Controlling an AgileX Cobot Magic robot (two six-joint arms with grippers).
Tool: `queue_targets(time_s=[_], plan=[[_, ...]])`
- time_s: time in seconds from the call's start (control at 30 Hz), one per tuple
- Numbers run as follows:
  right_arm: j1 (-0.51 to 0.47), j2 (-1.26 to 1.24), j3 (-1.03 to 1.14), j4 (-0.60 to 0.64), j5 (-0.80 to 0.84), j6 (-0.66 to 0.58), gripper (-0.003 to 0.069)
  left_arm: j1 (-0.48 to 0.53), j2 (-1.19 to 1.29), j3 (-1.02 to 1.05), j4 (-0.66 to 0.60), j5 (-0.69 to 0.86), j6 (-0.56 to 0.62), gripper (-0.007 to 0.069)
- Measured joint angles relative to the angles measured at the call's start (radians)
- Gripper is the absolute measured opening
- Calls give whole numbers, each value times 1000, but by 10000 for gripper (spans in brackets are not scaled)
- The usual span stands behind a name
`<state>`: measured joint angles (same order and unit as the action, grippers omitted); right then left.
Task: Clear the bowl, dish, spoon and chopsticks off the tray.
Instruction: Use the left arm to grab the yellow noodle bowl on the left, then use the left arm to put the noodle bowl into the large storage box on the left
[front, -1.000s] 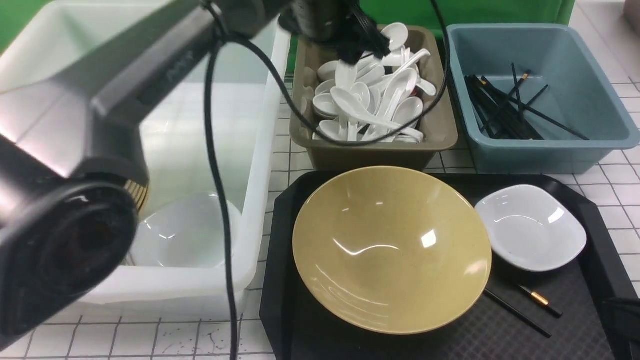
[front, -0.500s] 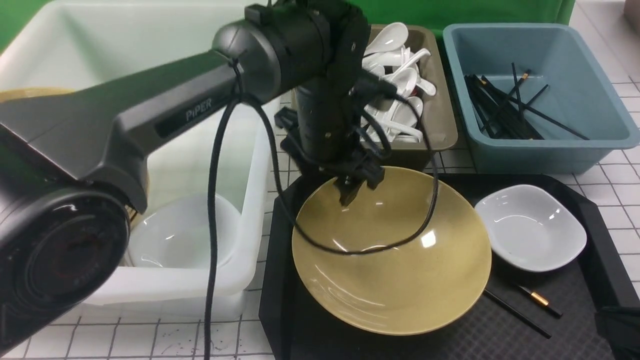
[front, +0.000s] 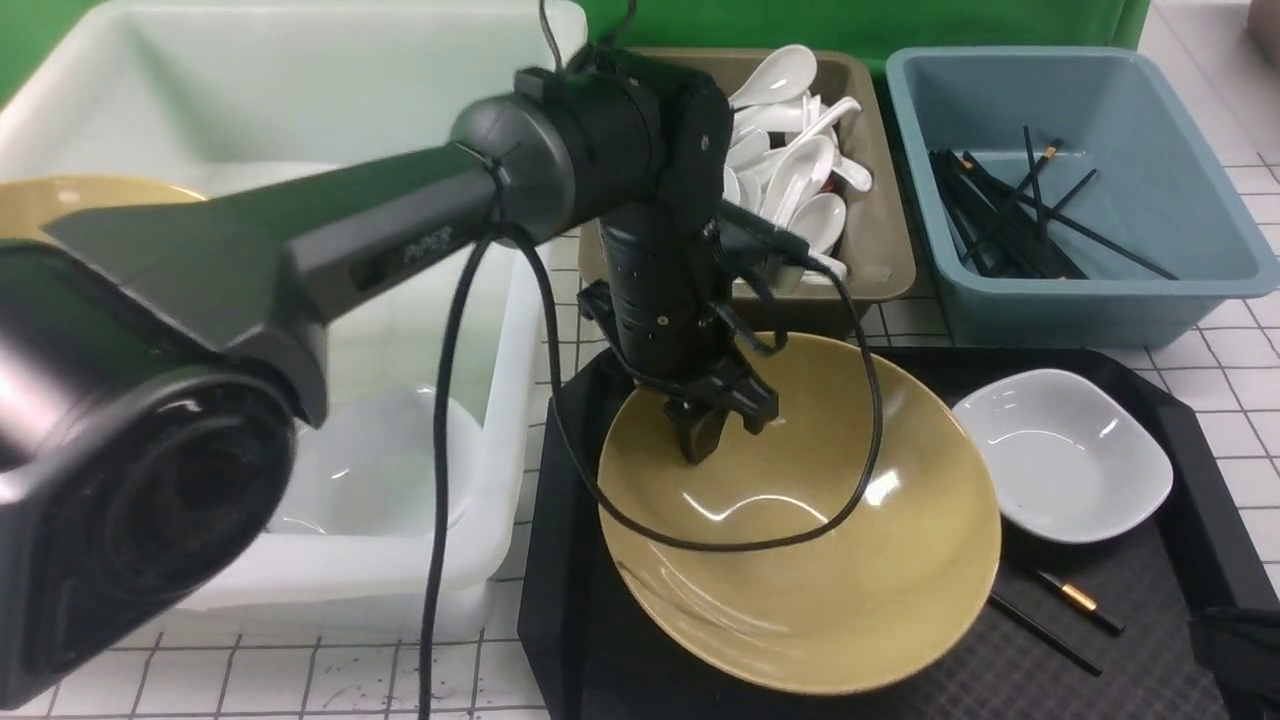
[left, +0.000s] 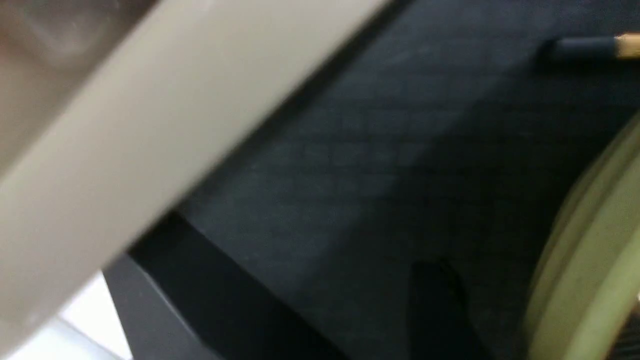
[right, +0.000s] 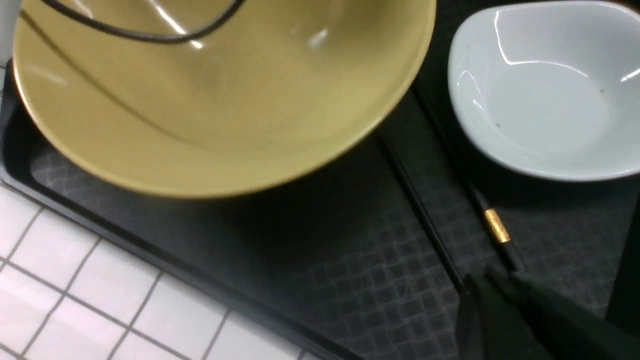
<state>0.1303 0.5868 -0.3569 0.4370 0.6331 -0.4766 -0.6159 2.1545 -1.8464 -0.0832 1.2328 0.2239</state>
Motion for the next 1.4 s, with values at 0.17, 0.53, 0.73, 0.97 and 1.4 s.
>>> queue_targets(time_s=[0.17,0.53,0.73,0.97,1.4], plan=[[0,0,0,0,0,0,78,35,-161,9,-110,0,64,7],[0,0,0,0,4,0,80,484,-565,29,-292,18,118,7],[0,0,0,0,-9,0,86,904,-705,162,-249,12,51,7],[0,0,0,0,-21,0,89,1097,-706,343,-135,-63,-52,10],[4,27,-27,-1,-1,34,129,1097,-710,455,-32,-214,-157,498]])
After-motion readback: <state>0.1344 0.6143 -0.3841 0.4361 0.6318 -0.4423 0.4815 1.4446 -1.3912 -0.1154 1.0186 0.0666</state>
